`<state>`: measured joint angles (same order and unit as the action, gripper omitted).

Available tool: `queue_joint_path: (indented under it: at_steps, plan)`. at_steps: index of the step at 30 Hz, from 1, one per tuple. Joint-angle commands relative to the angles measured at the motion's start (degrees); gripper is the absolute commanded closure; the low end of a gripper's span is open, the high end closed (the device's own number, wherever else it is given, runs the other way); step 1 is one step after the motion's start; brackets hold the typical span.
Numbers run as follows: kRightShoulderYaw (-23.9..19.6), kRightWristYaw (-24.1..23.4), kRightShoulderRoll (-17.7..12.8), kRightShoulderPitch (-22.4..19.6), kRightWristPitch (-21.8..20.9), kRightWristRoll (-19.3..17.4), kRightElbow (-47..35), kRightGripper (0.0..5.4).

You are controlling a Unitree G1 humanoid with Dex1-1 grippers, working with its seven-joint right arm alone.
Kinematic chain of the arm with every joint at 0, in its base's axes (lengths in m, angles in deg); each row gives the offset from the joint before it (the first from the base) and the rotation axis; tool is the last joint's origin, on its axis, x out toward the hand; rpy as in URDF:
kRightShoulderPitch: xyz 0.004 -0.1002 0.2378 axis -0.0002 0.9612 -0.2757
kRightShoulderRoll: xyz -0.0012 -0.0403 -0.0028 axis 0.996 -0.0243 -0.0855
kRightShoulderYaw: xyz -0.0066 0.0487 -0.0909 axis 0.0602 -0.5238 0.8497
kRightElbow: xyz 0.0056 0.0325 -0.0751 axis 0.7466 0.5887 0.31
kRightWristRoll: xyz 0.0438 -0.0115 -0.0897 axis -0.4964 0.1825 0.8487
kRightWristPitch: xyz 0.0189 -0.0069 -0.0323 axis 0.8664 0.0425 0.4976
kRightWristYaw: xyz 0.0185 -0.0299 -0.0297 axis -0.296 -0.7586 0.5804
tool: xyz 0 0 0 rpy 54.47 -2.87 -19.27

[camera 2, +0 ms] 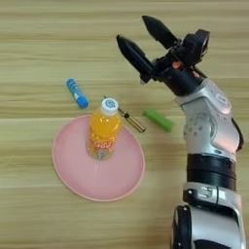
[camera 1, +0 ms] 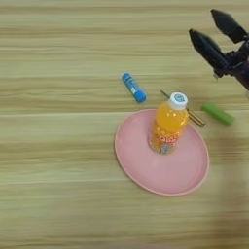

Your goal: Move the objects on the table

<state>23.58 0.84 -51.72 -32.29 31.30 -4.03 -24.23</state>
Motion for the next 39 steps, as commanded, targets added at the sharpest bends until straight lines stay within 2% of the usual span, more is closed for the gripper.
queue_joint_path:
  at_steps: [1, 6, 9, 10, 13, 15, 22, 25, 29, 34, 39]
  plan:
    - [-2.56, -5.74, 0.73, -7.44, -6.33, 0.75, 0.94, 0.02]
    - [-3.92, -10.57, 2.04, -9.95, -13.83, 3.11, 4.95, 0.02]
    - [-3.85, -11.6, 2.05, -11.3, -18.72, 4.96, 7.68, 0.02]
    - [-3.28, -14.28, 0.79, -12.85, -20.55, 8.52, 12.71, 0.02]
    - [-2.03, -19.57, -2.76, -16.1, -18.14, 13.81, 23.14, 0.02]
    - [-1.86, -18.51, -3.88, -17.26, -17.29, 13.97, 26.51, 0.02]
    - [-0.85, -18.41, -7.42, -19.9, -22.71, 18.49, 36.91, 0.02]
    - [0.72, -19.45, -8.76, -20.41, -25.46, 21.77, 40.15, 0.02]
    - [2.33, -20.42, -10.15, -20.97, -26.56, 24.79, 43.38, 0.02]
    - [4.11, -21.91, -12.23, -21.47, -26.24, 28.26, 46.9, 0.02]
    - [6.22, -23.67, -13.07, -21.12, -25.91, 31.49, 49.61, 0.02]
